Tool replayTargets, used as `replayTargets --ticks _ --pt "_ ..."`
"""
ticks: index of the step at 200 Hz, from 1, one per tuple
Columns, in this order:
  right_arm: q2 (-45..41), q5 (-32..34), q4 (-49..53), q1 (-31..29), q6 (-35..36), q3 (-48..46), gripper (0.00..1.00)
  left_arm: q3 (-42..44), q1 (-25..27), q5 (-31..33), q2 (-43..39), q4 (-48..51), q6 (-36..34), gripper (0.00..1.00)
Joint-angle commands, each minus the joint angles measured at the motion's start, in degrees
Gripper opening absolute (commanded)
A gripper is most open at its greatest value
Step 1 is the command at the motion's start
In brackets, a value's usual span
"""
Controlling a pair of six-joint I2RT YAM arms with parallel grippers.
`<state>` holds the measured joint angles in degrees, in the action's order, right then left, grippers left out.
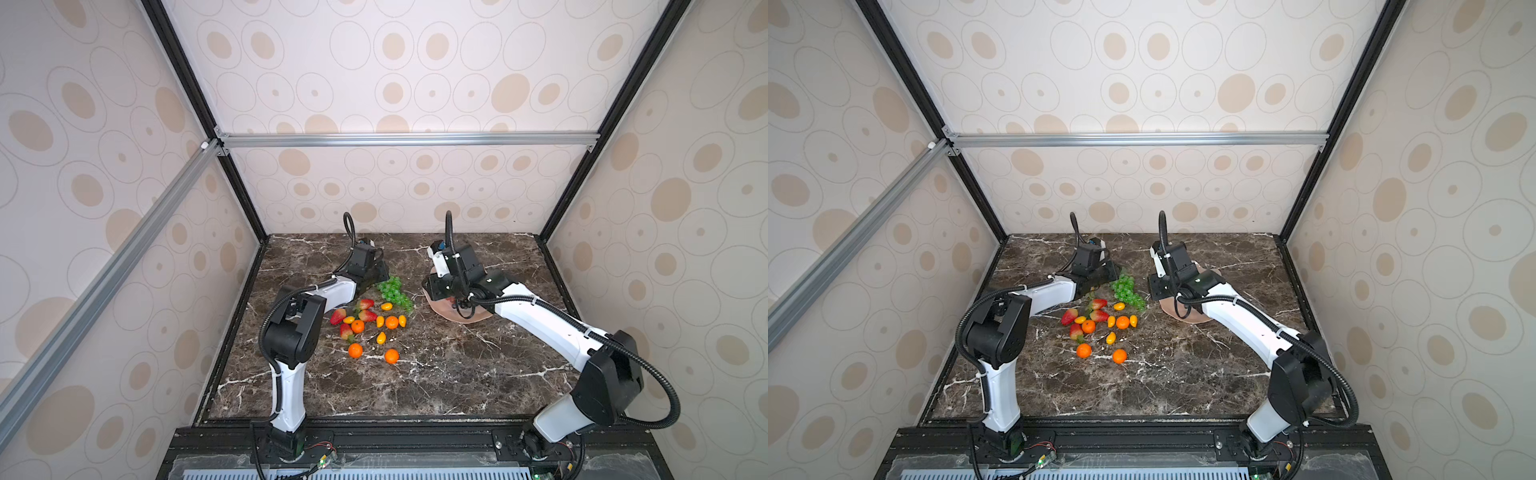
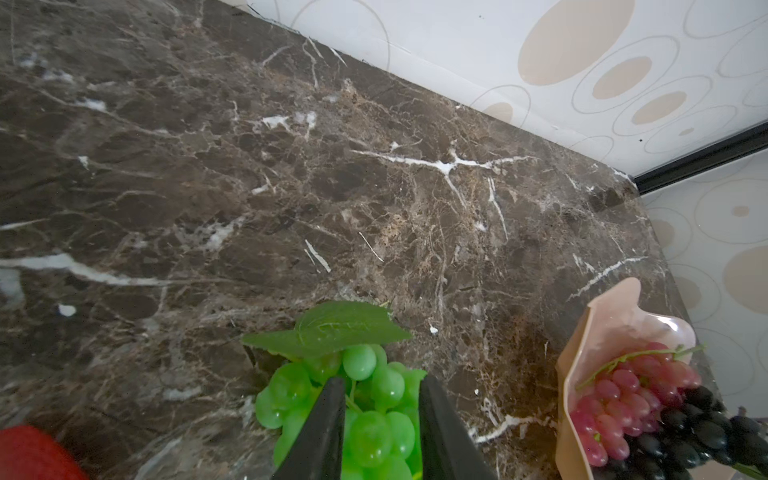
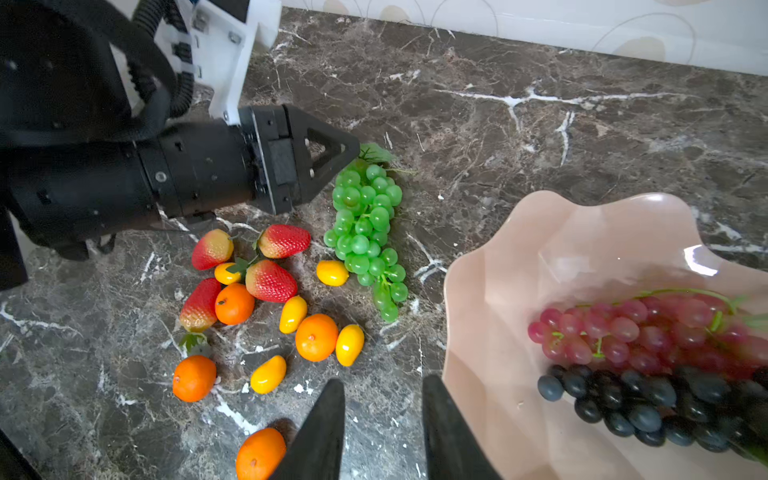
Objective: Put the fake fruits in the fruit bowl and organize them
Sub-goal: 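Raise the right gripper from the bowl while the left gripper reaches the green grapes, then close the left gripper on the green grape bunch's leaf and stem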
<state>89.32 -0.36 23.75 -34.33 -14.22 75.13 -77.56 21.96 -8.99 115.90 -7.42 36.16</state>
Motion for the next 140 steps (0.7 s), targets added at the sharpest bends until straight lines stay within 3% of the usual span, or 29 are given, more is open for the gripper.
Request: replayTargets --ticks 1,74,140 --pt "-1.3 1.9 0.1 0.0 -0.4 -1.5 0.34 -4.5 -0.6 0.4 1.6 5.8 -1.5 0.31" --pt "-0.6 1.6 0.1 0.0 -0.8 -1.6 0.34 -11.7 -1.9 1.1 6.6 11.9 -2.5 0.31" --pt "0.2 1.5 0.8 0.0 -0.6 -0.8 0.34 -13.7 -3.0 1.8 8.5 15.0 -2.4 0.41"
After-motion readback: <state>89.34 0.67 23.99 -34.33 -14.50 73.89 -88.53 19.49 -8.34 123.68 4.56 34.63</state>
